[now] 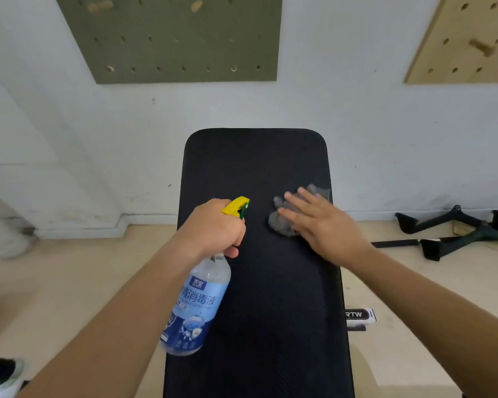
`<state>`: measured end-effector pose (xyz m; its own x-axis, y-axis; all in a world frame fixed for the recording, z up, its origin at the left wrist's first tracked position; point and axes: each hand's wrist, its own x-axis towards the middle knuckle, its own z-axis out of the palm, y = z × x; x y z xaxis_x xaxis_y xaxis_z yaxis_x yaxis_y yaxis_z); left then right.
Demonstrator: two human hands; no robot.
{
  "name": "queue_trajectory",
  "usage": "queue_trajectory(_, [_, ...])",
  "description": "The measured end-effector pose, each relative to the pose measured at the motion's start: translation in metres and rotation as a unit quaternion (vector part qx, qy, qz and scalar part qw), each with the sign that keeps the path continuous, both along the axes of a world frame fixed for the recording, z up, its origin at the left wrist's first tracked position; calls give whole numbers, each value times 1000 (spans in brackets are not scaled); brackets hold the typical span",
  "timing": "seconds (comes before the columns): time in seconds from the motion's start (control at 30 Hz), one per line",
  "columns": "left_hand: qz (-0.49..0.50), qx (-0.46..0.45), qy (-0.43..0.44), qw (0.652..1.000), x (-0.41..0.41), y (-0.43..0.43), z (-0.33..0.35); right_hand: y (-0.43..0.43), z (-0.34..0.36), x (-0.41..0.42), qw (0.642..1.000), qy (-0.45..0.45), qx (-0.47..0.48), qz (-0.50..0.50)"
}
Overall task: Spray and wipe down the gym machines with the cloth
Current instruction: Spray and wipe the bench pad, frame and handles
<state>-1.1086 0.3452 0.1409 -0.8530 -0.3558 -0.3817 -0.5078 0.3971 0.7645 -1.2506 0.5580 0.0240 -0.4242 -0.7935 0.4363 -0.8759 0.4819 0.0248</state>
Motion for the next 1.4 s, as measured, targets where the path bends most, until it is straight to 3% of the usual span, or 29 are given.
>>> queue_trajectory(0.1, [-3, 2, -8, 1000, 1, 0, -1, -14, 20, -26, 986, -68, -72, -133])
queue_trajectory(0.17, [-2, 6, -12, 1000, 3, 1, -2, -14, -1, 12, 988, -61, -92, -107])
queue_trajectory(0.27, [-3, 17, -12, 1000, 5, -4, -4, -8, -38, 91, 998, -42, -22, 41])
queue_trajectory(0.33, [11, 20, -5, 1000, 4, -12, -3, -17, -32, 85, 995, -35, -5, 90])
queue_trajectory(0.43, [39, 17, 7, 999, 8, -25, 0, -61, 5, 32, 996, -61, -65, 11])
queue_trajectory(0.53, [39, 6, 13, 999, 15, -39, -4, -100, 38, -3, 995, -80, -47, -37])
queue_trajectory(0.87, [8, -5, -12, 1000, 51, -64, -41, -132, 51, -12, 997, -40, -42, -51])
queue_trajectory(1.4, [51, 1, 115, 992, 142, -23, -88, -90, -4, 117, 999, -40, 16, -20])
